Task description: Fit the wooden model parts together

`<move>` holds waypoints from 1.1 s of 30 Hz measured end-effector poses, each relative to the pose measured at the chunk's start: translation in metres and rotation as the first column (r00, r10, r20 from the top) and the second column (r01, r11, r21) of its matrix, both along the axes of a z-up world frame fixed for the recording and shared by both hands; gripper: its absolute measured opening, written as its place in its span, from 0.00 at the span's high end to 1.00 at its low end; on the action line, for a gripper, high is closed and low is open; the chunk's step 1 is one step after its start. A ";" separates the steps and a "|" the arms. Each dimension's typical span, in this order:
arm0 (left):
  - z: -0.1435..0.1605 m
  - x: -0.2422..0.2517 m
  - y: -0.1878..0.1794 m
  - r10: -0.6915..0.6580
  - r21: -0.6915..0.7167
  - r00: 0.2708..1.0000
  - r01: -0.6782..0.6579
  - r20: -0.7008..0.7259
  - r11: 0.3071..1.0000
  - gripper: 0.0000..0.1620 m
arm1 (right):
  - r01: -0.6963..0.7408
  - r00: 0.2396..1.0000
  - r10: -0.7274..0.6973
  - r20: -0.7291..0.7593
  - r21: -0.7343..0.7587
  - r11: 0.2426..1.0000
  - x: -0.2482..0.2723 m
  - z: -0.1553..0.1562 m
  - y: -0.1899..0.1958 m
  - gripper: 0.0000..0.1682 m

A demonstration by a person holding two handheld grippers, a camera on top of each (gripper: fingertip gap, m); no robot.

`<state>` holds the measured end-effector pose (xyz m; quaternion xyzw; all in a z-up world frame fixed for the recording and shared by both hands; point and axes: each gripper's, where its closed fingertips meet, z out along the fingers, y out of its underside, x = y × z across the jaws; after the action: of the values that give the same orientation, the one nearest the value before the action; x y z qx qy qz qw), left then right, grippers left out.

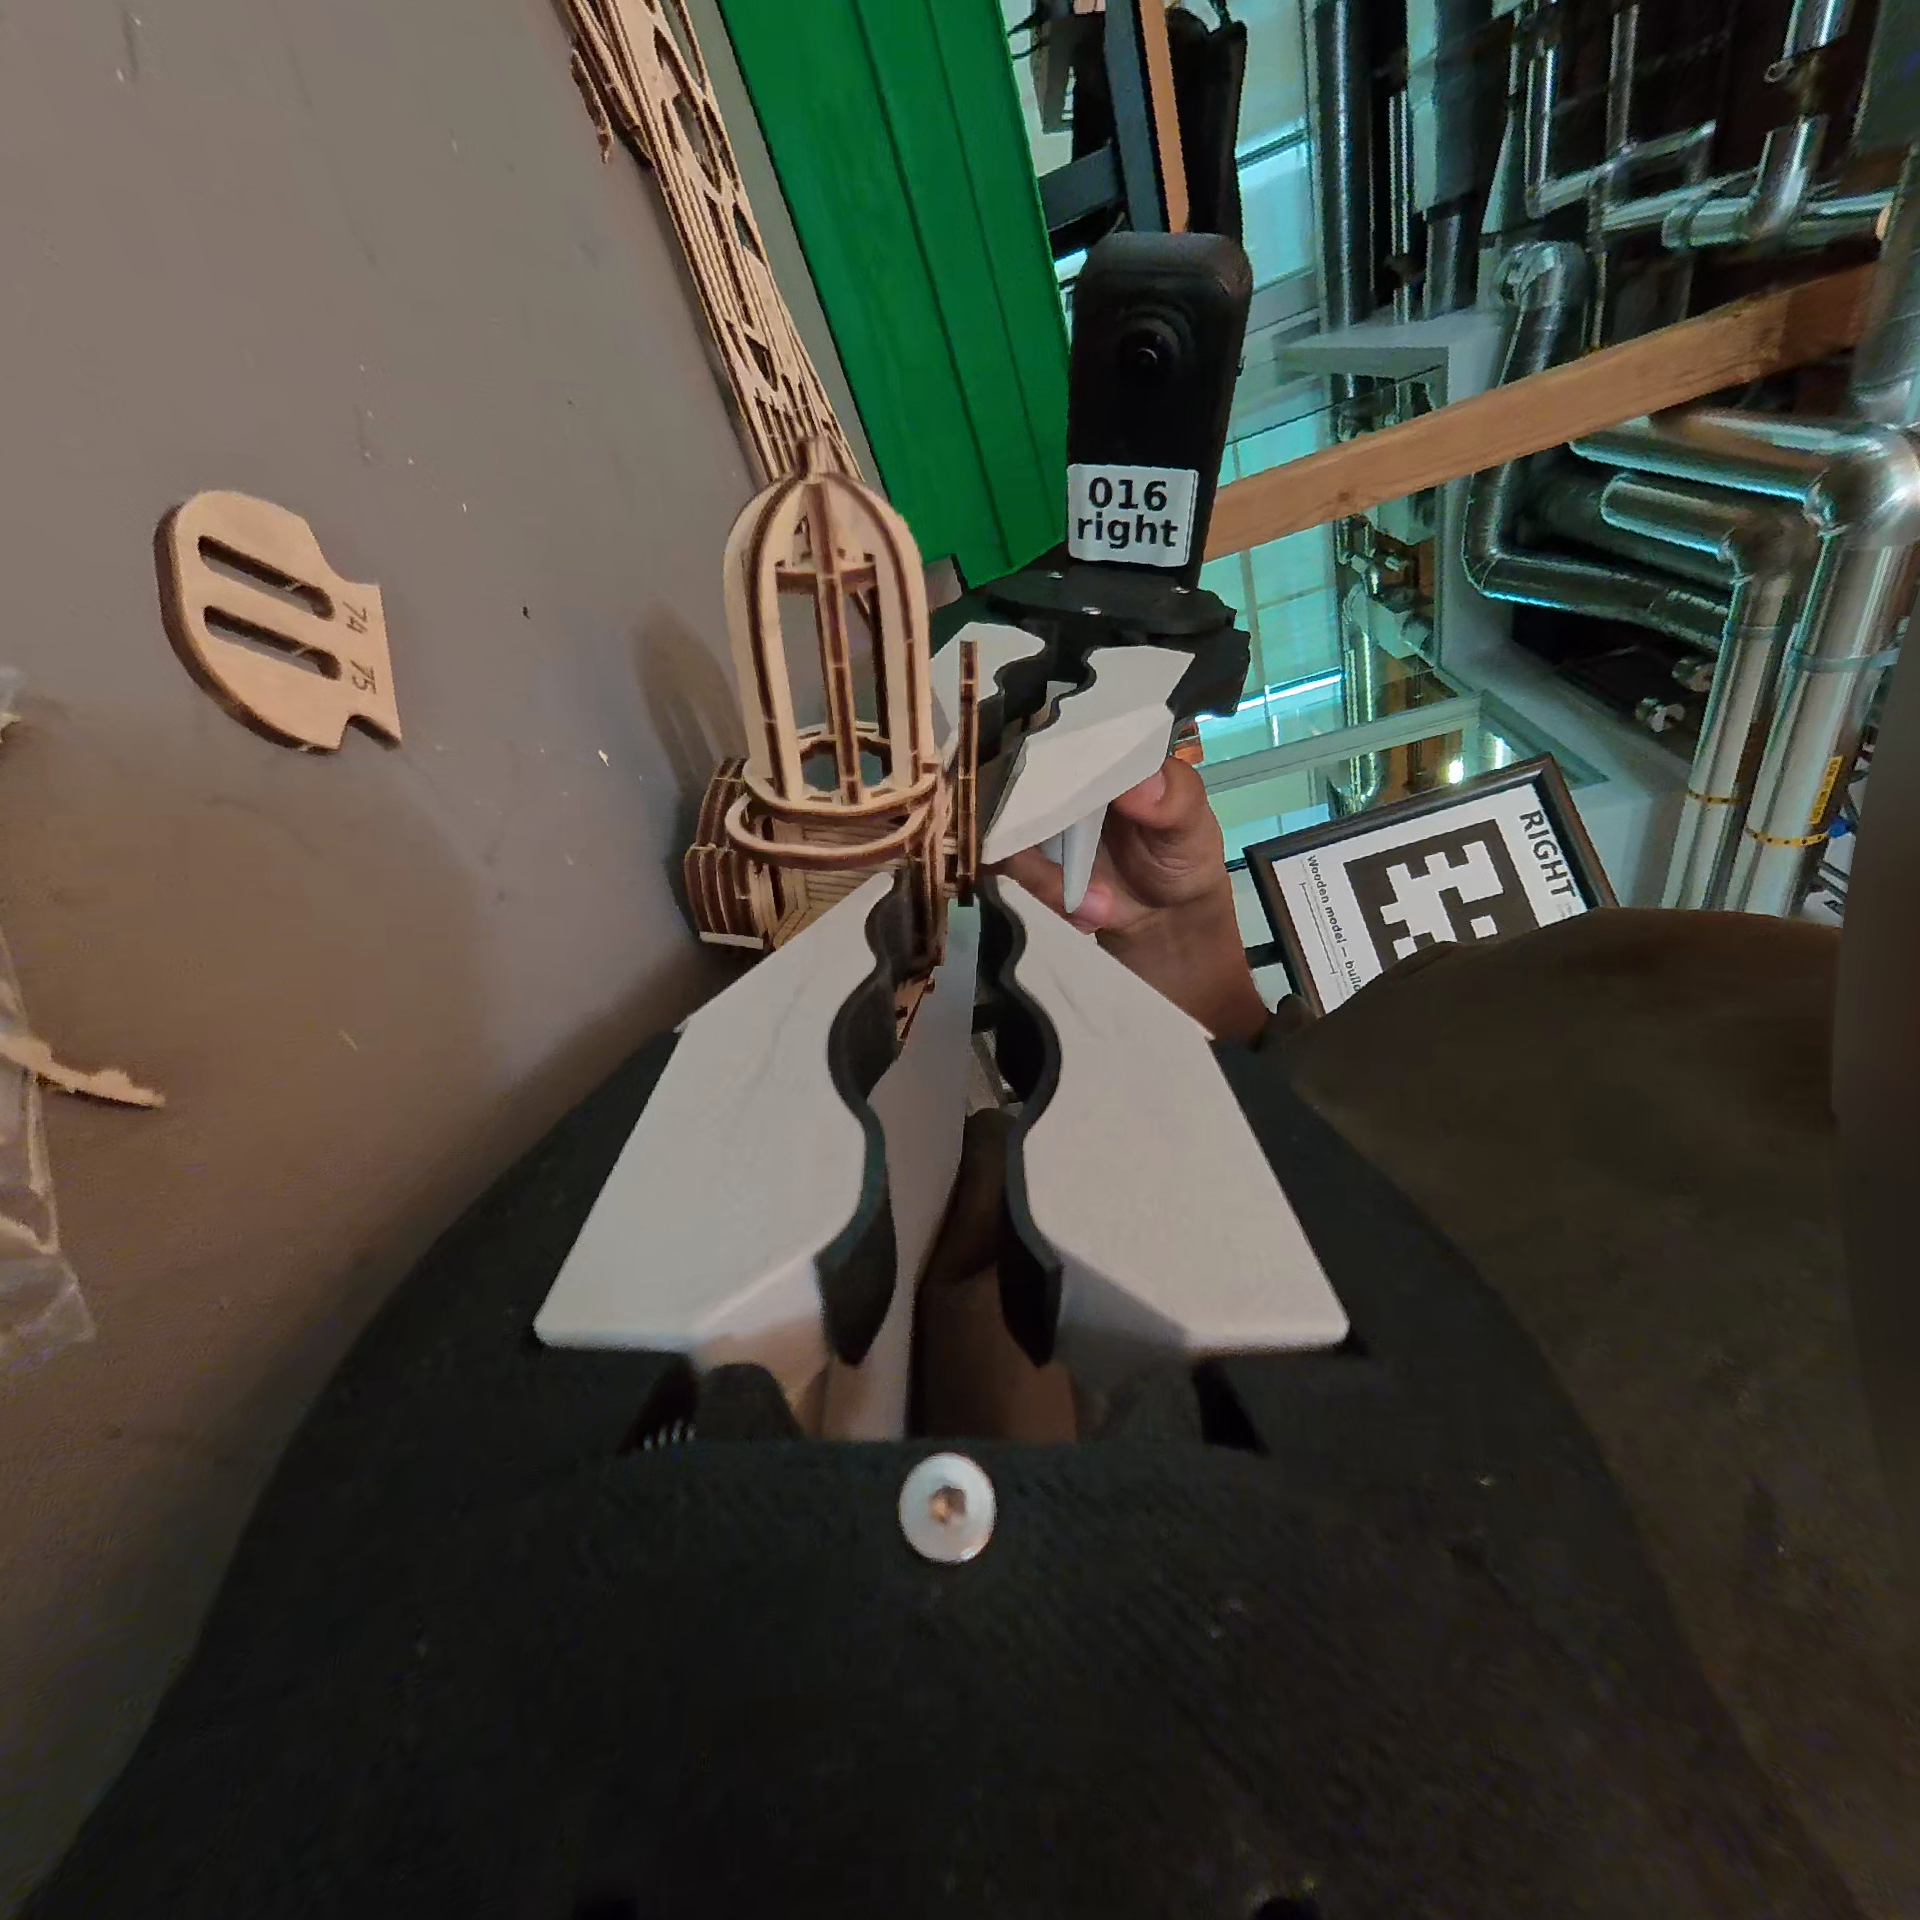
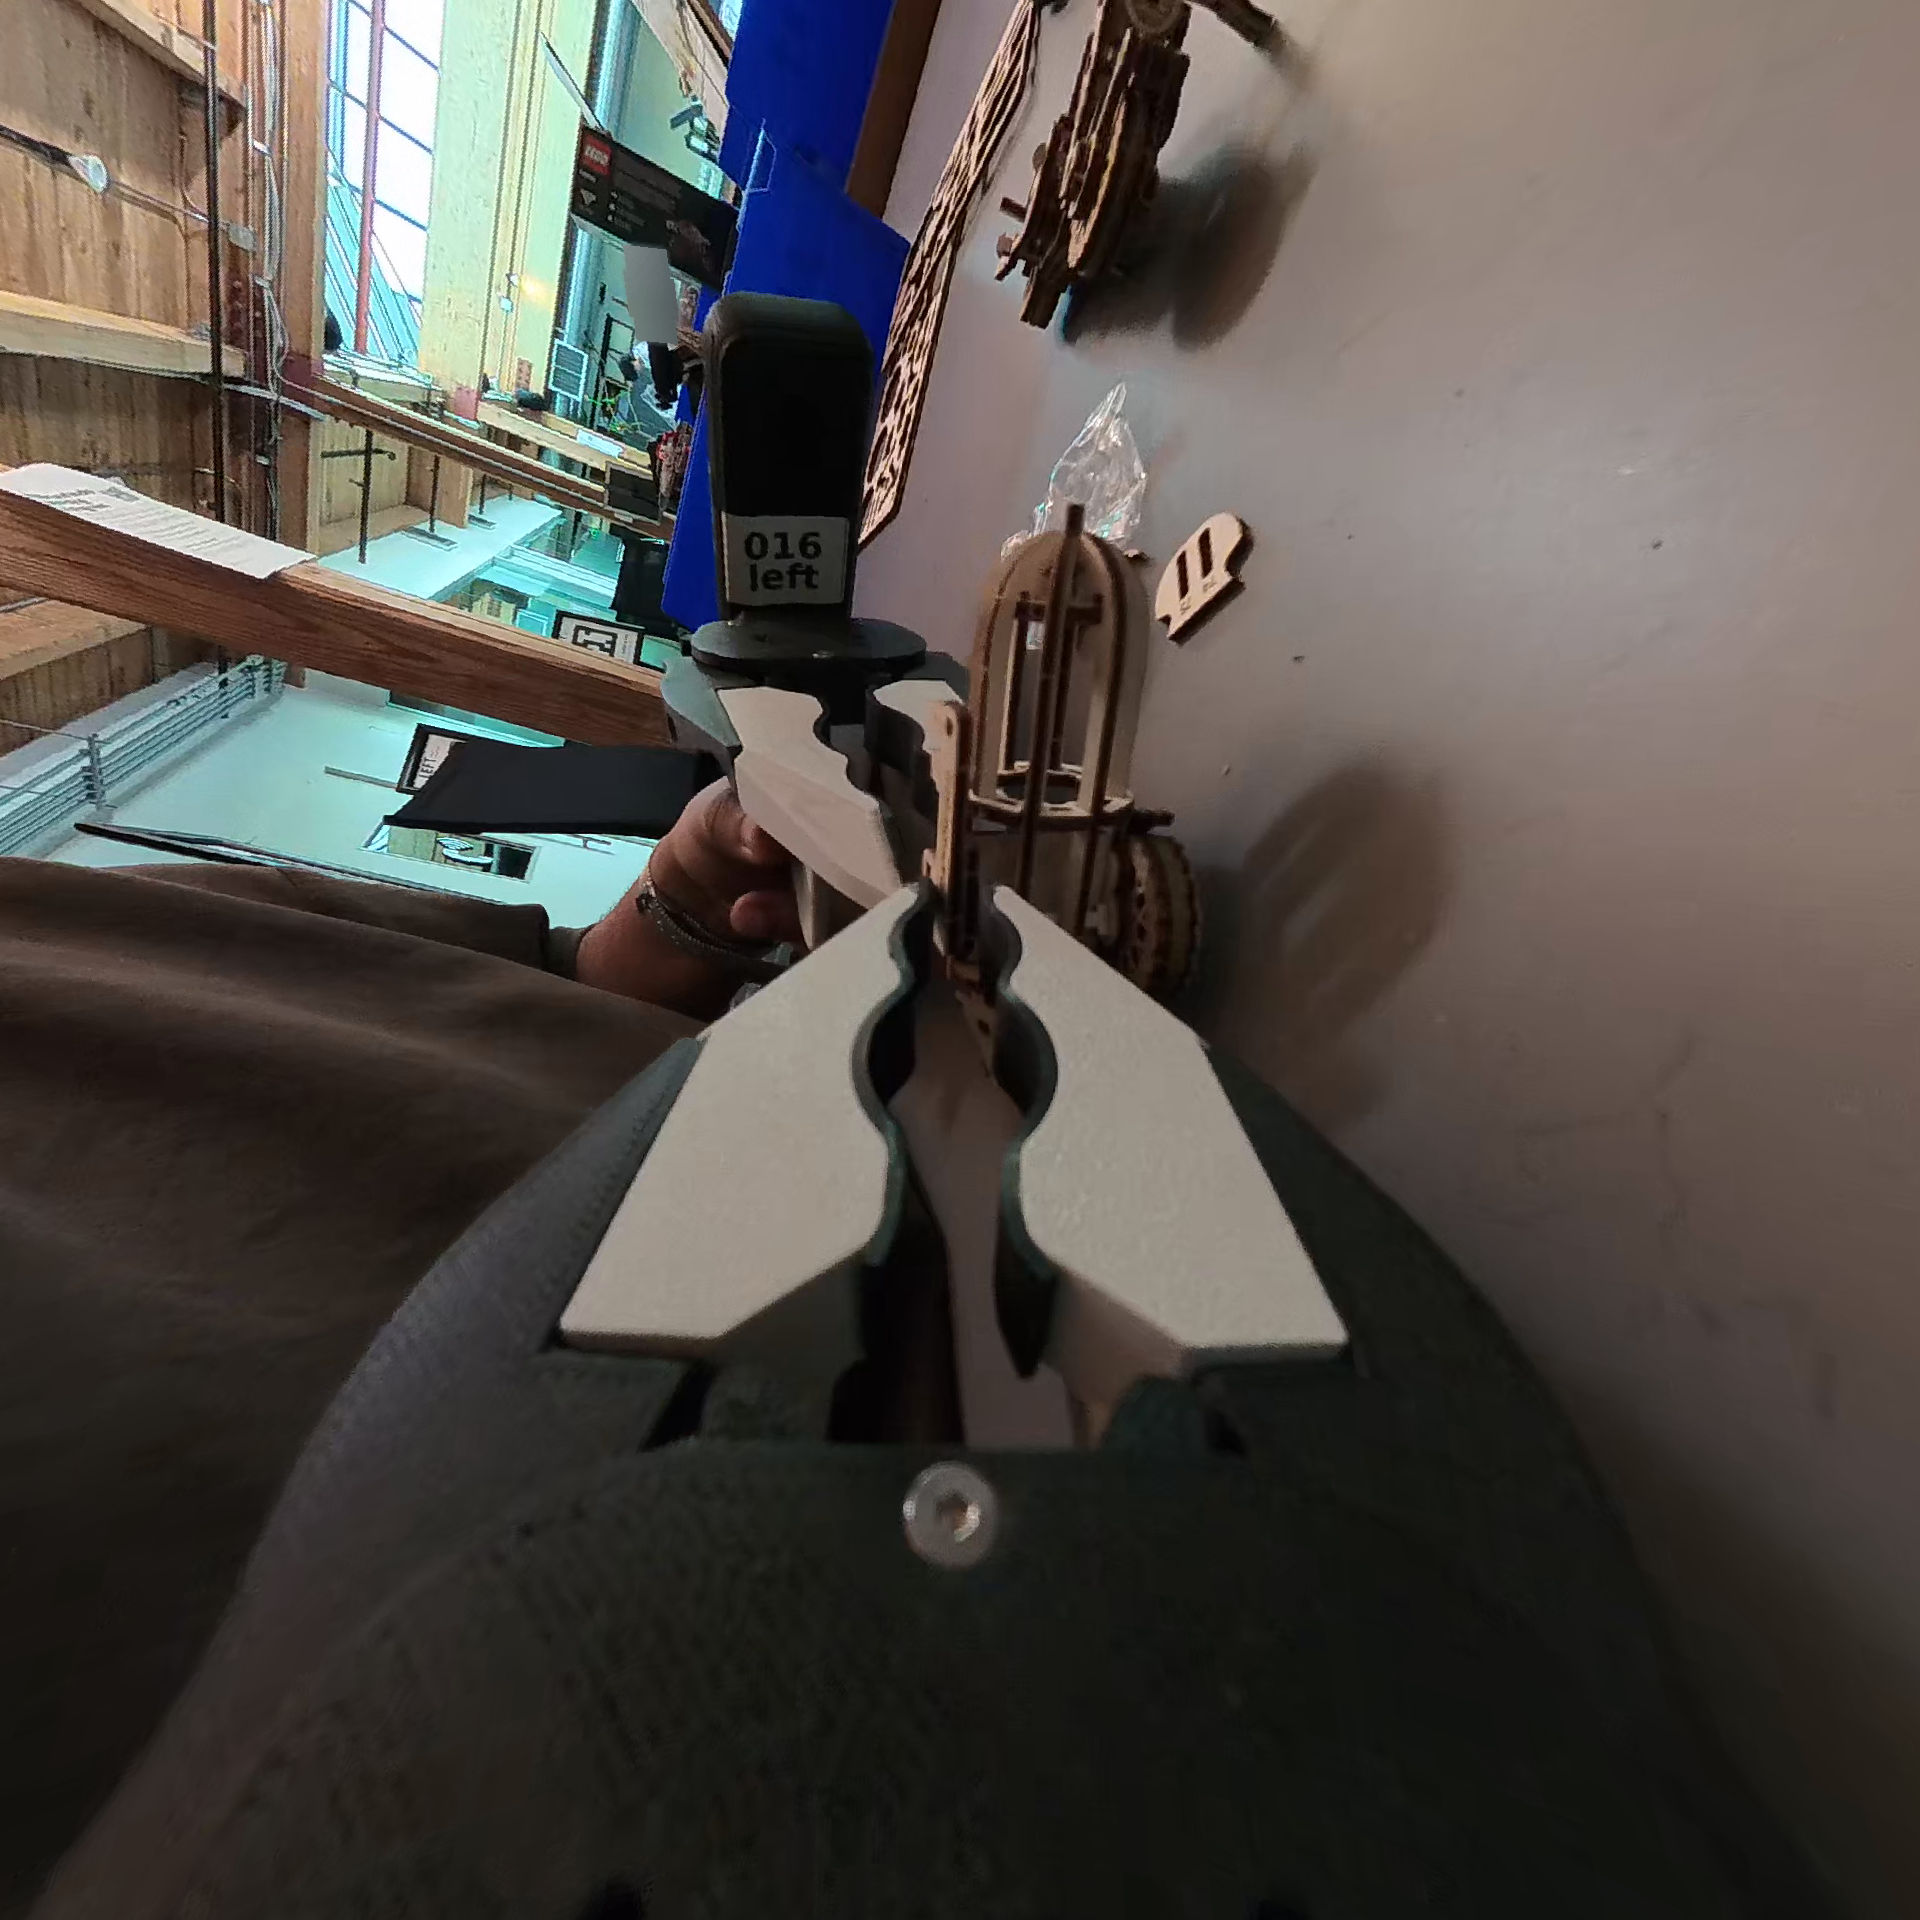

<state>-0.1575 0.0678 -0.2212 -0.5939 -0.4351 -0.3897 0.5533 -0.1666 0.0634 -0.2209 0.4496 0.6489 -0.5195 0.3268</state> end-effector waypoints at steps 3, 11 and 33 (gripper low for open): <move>-0.001 -0.001 0.000 0.000 -0.002 1.000 0.000 0.004 1.000 0.93 | 0.000 1.000 0.000 -0.004 0.006 1.000 0.000 0.000 0.000 0.96; -0.001 0.000 0.001 -0.007 -0.003 1.000 0.007 0.006 1.000 0.93 | -0.003 1.000 0.004 -0.030 0.032 0.999 0.001 0.000 0.001 0.96; 0.000 -0.001 0.001 -0.016 0.010 1.000 0.015 0.019 1.000 0.94 | 0.002 1.000 -0.001 -0.023 0.013 1.000 0.001 0.000 0.001 0.96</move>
<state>-0.1582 0.0683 -0.2210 -0.5908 -0.4337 -0.4017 0.5491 -0.1655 0.0642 -0.2210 0.4462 0.6558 -0.5206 0.3159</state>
